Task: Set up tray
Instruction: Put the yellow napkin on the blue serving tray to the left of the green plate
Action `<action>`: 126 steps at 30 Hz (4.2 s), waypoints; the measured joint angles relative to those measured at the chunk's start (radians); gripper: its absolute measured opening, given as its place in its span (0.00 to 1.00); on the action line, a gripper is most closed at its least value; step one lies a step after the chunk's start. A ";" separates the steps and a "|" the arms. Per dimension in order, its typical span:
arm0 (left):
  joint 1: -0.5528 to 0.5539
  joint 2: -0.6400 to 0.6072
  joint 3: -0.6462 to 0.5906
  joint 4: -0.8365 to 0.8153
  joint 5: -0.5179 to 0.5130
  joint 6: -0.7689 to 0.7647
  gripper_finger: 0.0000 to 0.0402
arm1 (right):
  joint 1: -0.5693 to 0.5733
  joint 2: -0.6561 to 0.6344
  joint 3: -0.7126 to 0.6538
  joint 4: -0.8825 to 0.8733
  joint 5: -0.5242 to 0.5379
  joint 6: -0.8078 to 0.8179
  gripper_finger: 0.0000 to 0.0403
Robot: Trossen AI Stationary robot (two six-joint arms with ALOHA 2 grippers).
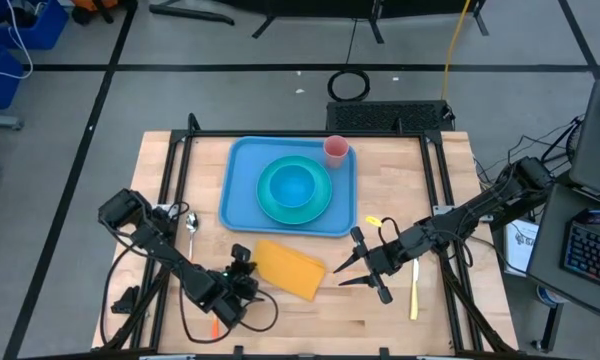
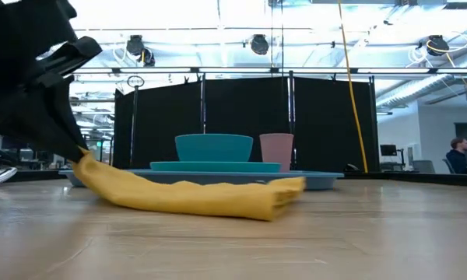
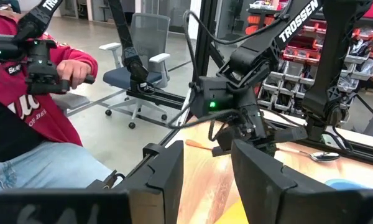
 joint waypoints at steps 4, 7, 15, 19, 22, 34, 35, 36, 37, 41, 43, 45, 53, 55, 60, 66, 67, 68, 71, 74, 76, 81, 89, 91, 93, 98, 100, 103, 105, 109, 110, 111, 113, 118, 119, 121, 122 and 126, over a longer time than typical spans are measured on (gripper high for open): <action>-0.005 0.000 0.000 -0.083 -0.009 -0.025 0.00 | 0.000 0.000 0.000 0.002 0.000 0.000 0.32; -0.005 0.000 0.000 -0.124 -0.009 -0.047 0.00 | 0.000 0.000 0.000 0.002 0.000 0.000 0.32; -0.018 -0.001 0.001 -0.098 0.050 -0.131 0.00 | 0.000 0.000 -0.001 0.001 0.017 0.019 0.32; -0.026 -0.001 0.001 -0.094 0.047 -0.133 0.00 | 0.000 0.048 -0.001 -0.015 0.109 0.066 0.32; -0.022 -0.001 0.001 -0.075 0.046 -0.145 0.00 | -0.014 0.116 -0.001 -0.001 0.127 0.089 0.32; -0.021 -0.146 0.002 -0.030 0.078 -0.175 0.00 | -0.026 0.431 0.067 0.122 0.128 0.027 0.39; -0.021 -0.162 0.002 -0.029 0.077 -0.175 0.00 | -0.016 0.450 0.078 0.114 0.128 0.028 0.41; -0.021 -0.176 0.002 -0.028 0.073 -0.175 0.00 | -0.004 0.471 0.089 0.108 0.131 0.028 0.43; -0.021 -0.187 0.002 -0.026 0.072 -0.174 0.00 | 0.008 0.492 0.100 0.103 0.142 0.027 0.45; -0.009 -0.206 0.002 -0.023 0.071 -0.174 0.00 | 0.040 0.577 0.137 0.080 0.232 0.027 0.52; 0.003 -0.205 0.002 -0.025 0.071 -0.174 0.00 | 0.042 0.609 0.148 0.076 0.261 0.048 0.56; 0.018 -0.205 0.002 -0.019 0.071 -0.174 0.00 | 0.039 0.629 0.162 0.067 0.256 0.082 0.60; 0.065 -0.208 0.002 -0.003 0.071 -0.174 0.00 | 0.033 0.720 0.245 -0.046 0.288 0.150 0.68; 0.073 -0.210 0.002 -0.001 0.072 -0.184 0.00 | 0.030 0.742 0.267 -0.047 0.288 0.151 0.69; 0.082 -0.213 0.002 -0.001 0.063 -0.205 0.00 | 0.035 0.774 0.299 -0.100 0.326 0.136 0.67; 0.082 -0.213 0.002 0.000 0.062 -0.211 0.00 | 0.065 0.780 0.307 -0.135 0.399 0.135 0.67; 0.082 -0.213 0.002 -0.001 0.058 -0.211 0.00 | 0.069 0.780 0.307 -0.148 0.411 0.135 0.67; 0.082 -0.213 0.002 -0.003 0.052 -0.212 0.00 | 0.073 0.780 0.307 -0.149 0.414 0.137 0.67; 0.084 -0.213 0.002 -0.005 0.052 -0.218 0.00 | 0.083 0.783 0.307 -0.150 0.421 0.141 0.67; 0.084 -0.213 0.002 0.000 0.048 -0.216 0.00 | 0.084 0.794 0.307 -0.143 0.443 0.142 0.67; 0.086 -0.213 0.002 0.001 0.044 -0.213 0.00 | 0.082 0.808 0.309 -0.135 0.444 0.142 0.67; 0.090 -0.213 0.002 0.002 0.044 -0.213 0.00 | 0.075 0.844 0.312 -0.097 0.458 0.133 0.66; 0.090 -0.213 0.002 0.002 0.045 -0.212 0.00 | 0.076 0.848 0.349 -0.170 0.461 0.096 0.52; 0.088 -0.213 0.002 0.003 0.045 -0.212 0.00 | 0.075 0.848 0.354 -0.221 0.462 0.129 0.47; 0.087 -0.213 0.002 0.003 0.045 -0.212 0.00 | 0.071 0.849 0.354 -0.243 0.462 0.153 0.40; 0.075 -0.213 0.002 0.003 0.046 -0.223 0.00 | 0.066 0.850 0.354 -0.258 0.466 0.179 0.20; 0.066 -0.213 0.002 0.003 0.045 -0.231 0.00 | 0.066 0.850 0.354 -0.260 0.467 0.179 0.11; 0.049 -0.213 0.002 0.003 0.045 -0.239 0.00 | 0.066 0.844 0.353 -0.282 0.485 0.178 0.02; 0.040 -0.213 0.002 0.002 0.045 -0.250 0.00 | 0.066 0.833 0.353 -0.296 0.522 0.205 0.03; 0.020 -0.213 0.002 0.001 0.042 -0.259 0.00 | 0.066 0.800 0.350 -0.331 0.526 0.209 0.01; 0.014 -0.213 0.002 0.001 0.040 -0.259 0.00 | 0.067 0.793 0.349 -0.335 0.524 0.209 0.01; 0.009 -0.213 0.002 0.001 0.040 -0.258 0.00 | 0.068 0.786 0.348 -0.339 0.525 0.206 0.01; 0.001 -0.213 0.002 0.000 0.039 -0.258 0.00 | 0.070 0.771 0.347 -0.343 0.522 0.205 0.01; 0.000 -0.213 0.001 -0.020 0.065 -0.284 0.01 | 0.072 0.733 0.348 -0.343 0.472 0.206 0.00; 0.000 -0.213 0.001 -0.023 0.087 -0.284 0.01 | 0.072 0.726 0.348 -0.342 0.462 0.209 0.00; 0.000 -0.212 0.001 -0.024 0.107 -0.277 0.03 | 0.073 0.713 0.348 -0.343 0.463 0.209 0.00; -0.005 -0.213 0.001 -0.024 0.102 -0.275 0.03 | 0.074 0.707 0.349 -0.344 0.464 0.208 0.00; -0.020 -0.213 0.001 -0.030 0.067 -0.279 0.01 | 0.074 0.684 0.349 -0.357 0.468 0.198 0.00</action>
